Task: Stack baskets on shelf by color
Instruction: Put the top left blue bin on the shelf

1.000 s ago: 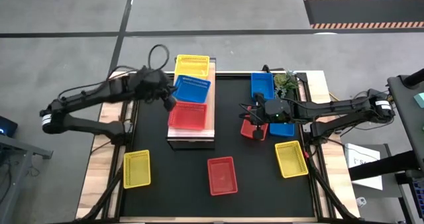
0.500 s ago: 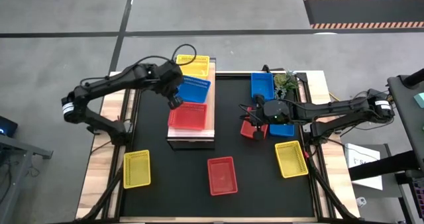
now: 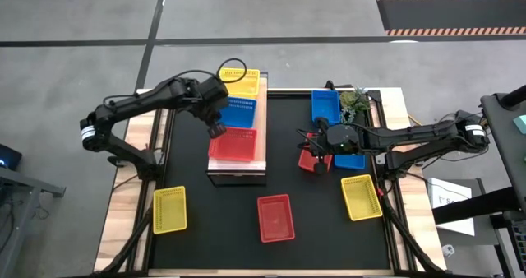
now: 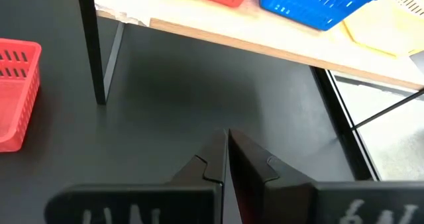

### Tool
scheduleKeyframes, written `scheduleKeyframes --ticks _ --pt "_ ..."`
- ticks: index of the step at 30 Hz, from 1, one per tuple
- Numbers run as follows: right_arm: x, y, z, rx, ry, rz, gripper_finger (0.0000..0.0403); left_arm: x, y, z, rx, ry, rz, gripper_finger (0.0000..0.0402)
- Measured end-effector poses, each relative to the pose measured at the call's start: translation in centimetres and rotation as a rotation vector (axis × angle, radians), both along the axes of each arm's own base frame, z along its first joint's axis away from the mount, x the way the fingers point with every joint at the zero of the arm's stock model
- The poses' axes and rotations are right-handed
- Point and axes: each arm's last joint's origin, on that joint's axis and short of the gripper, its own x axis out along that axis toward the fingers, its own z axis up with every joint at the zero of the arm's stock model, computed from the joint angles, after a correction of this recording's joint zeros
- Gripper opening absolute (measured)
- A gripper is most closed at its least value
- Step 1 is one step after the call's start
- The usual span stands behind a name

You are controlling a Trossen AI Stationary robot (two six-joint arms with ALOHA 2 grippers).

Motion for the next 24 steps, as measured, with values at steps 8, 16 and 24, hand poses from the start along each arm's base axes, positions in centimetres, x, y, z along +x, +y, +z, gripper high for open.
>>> scheduleKeyframes --ticks 8,16,24 --pt "0.0 0.0 0.0 0.0 0.0 0.0 0.0009 -1.1 -0.4 2.5 0.018 0.023 -0.002 0.0" --pt "-0.1 0.0 -0.2 0.0 0.006 0.0 0.0009 -3.0 -0.9 1.7 0.086 0.222 -0.054 0.0" --pt "-0.1 0.0 -0.2 0.0 0.006 0.0 0.0009 -1.5 -0.2 0.0 0.084 0.206 -0.053 0.0"
